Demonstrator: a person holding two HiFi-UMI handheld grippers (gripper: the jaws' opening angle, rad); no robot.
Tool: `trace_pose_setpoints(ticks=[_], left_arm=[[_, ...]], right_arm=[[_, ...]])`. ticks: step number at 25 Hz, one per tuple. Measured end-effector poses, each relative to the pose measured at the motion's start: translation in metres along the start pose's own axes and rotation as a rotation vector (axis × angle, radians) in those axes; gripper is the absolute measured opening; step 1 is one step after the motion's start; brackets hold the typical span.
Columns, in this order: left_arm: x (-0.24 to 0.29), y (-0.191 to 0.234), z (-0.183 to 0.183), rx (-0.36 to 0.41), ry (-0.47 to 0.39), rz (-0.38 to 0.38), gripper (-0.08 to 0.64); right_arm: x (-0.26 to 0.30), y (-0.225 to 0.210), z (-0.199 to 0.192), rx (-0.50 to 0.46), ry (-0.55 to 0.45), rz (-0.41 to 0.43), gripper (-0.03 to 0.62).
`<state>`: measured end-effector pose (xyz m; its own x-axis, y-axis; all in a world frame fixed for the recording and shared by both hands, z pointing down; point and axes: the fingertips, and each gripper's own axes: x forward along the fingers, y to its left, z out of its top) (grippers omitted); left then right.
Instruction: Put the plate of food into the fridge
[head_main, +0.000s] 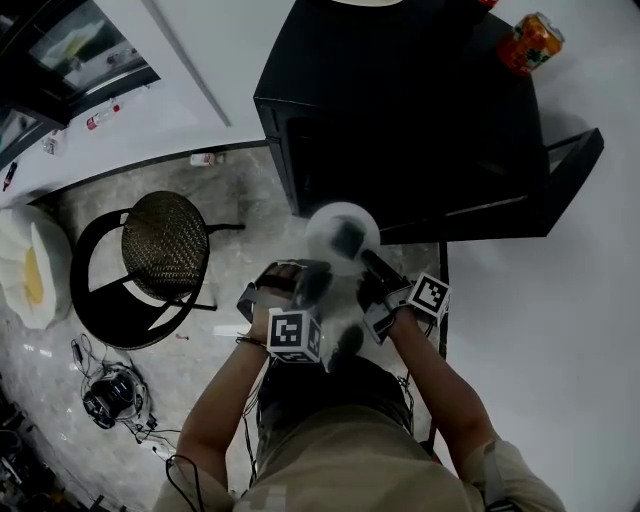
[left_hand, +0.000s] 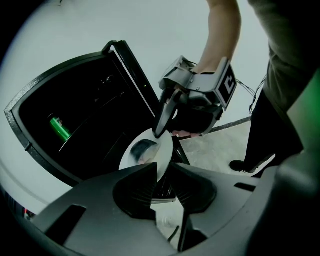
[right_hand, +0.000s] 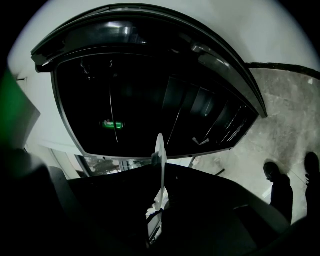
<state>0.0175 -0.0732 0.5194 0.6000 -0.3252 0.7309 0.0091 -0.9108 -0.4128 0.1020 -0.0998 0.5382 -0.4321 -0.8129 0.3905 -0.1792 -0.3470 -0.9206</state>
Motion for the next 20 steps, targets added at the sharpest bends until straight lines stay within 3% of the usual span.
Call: trace_pose_setpoints(ticks=[8,14,20], left_arm=[[0.023,0.000,-0.008,-0.014,0.015,-0.002,0.083],[0.032,-0.006,-0.020,-0.081,0.026,-0.002,0.083],[0.038,-0.012,-0.029,-0.098,0.030,-0.010,0.083]], right_arm=[[0.013,-0.020,0.010,0.005,-0.013,-0.001,0.028],[0.020,-0.036,0.015,0.006,-0.028,-0.026,0.028],[0.027,-0.050,0.019,0.000,-0.033,-0.023,0.028]])
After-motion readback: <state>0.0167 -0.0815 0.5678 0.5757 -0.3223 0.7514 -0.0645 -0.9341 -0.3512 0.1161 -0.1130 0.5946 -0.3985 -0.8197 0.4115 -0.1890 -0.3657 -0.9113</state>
